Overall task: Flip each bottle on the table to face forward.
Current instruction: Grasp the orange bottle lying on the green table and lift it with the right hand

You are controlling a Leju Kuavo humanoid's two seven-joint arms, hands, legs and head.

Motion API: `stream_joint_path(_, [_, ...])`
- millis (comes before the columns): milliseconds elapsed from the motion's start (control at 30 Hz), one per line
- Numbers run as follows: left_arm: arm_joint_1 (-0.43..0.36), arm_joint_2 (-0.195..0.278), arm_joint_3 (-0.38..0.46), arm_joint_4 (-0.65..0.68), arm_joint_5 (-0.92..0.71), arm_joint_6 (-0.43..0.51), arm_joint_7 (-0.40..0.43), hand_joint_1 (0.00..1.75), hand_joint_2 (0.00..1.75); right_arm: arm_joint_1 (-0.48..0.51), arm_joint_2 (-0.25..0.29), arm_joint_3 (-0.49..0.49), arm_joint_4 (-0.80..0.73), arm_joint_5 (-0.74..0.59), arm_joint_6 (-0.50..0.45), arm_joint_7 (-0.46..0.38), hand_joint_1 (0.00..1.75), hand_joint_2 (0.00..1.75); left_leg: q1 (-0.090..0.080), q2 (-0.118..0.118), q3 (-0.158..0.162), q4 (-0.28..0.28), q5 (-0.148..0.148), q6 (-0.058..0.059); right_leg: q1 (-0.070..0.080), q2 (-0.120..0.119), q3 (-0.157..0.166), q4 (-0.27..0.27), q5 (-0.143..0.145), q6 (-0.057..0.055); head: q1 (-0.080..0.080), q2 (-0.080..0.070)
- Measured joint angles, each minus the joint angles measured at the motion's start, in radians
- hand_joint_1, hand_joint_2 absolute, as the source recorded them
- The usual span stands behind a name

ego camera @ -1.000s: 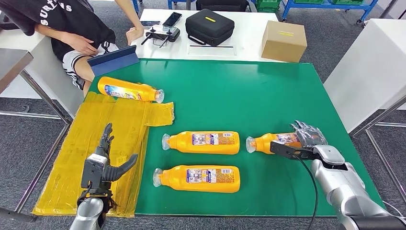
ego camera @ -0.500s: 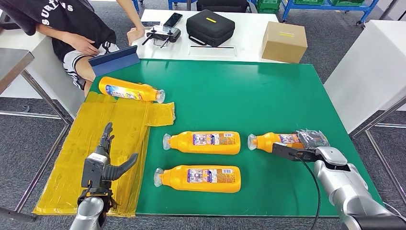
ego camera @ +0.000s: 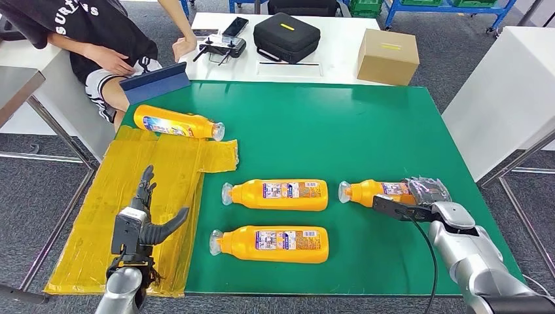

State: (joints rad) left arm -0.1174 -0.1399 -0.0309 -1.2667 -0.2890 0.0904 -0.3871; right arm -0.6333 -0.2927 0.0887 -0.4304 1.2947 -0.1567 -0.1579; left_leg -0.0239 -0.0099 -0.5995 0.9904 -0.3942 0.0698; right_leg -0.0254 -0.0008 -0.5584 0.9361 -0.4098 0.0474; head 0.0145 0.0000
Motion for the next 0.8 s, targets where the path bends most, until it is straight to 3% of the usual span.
stream_joint_path(167, [0.019, -0.004, 0.005, -0.020, -0.001, 0.005, 0.015, 0.00, 1.75, 0.065, 0.020, -0.010, -0.103, 0.006, -0.105, 0.092, 1.75, 1.75, -0.001, 0.000, -0.008, 0.000, 0.003, 0.003, 0.000, 0.000, 0.001, 0.000, 0.005, 0.007, 0.000, 0.000])
stream_joint_path(400, [0.051, -0.021, 0.020, -0.040, -0.012, 0.007, 0.020, 0.00, 1.75, 0.215, 0.085, -0.027, -0.448, 0.022, -0.113, 0.202, 1.75, 1.75, 0.000, 0.000, -0.016, 0.000, 0.003, 0.002, 0.000, 0.000, -0.008, 0.002, 0.006, 0.008, 0.000, 0.000])
stream_joint_path(800, [0.060, -0.028, 0.029, -0.041, -0.014, 0.018, 0.023, 0.00, 1.75, 0.284, 0.131, -0.033, -0.660, 0.015, -0.147, 0.233, 1.75, 1.75, 0.000, 0.000, -0.024, 0.000, 0.003, 0.002, 0.000, 0.000, -0.015, 0.003, 0.005, 0.007, 0.000, 0.000])
